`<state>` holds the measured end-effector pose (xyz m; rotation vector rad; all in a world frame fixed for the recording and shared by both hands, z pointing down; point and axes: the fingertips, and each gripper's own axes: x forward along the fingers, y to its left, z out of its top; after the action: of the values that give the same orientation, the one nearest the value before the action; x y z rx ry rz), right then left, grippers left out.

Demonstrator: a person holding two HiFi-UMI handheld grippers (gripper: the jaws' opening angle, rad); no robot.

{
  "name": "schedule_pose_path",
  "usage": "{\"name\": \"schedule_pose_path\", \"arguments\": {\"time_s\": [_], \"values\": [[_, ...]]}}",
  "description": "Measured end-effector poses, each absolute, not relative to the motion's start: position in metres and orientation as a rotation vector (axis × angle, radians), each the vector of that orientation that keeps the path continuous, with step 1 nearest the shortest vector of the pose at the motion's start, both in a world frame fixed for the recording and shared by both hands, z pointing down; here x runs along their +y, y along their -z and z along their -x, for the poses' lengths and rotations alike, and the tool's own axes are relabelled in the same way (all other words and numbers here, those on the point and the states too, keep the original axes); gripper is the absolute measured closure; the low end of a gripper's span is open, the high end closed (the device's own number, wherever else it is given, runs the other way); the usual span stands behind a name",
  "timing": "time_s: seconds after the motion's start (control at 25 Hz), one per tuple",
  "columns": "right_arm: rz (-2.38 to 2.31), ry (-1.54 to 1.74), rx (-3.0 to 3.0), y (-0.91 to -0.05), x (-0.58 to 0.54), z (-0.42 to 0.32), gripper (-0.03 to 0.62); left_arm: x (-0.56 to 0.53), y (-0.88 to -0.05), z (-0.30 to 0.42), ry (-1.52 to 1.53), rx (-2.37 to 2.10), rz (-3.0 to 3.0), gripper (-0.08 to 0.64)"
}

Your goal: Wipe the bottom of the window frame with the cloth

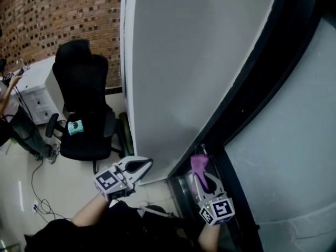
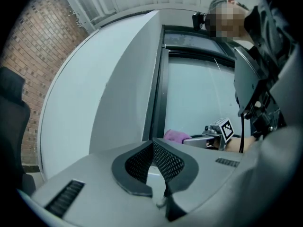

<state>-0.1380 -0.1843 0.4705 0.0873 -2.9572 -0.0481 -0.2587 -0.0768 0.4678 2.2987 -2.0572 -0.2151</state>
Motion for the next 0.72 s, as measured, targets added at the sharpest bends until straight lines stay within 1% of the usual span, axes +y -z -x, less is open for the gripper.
{"name": "schedule_pose_path", "arguments": {"time_s": [0.24,0.44,0.72], "values": [[-0.084,0.058,-2.936,-0.475,-0.175,0.142,0.529,-0.075,-0.467,0.255,0.225,-2.039,-2.310,0.568],[-0.065,-0.094,-2.996,-0.469,-0.175,0.136,0.529,-0.075,-0.469,0.255,0.281,-2.022,-2.286,0.568],[-0.017,-0.229,-3.039,-0.458,-0.175,0.139,0.529,-0.074,-0.465,0.258,0.278,-2.032,-2.293,0.568]]}}
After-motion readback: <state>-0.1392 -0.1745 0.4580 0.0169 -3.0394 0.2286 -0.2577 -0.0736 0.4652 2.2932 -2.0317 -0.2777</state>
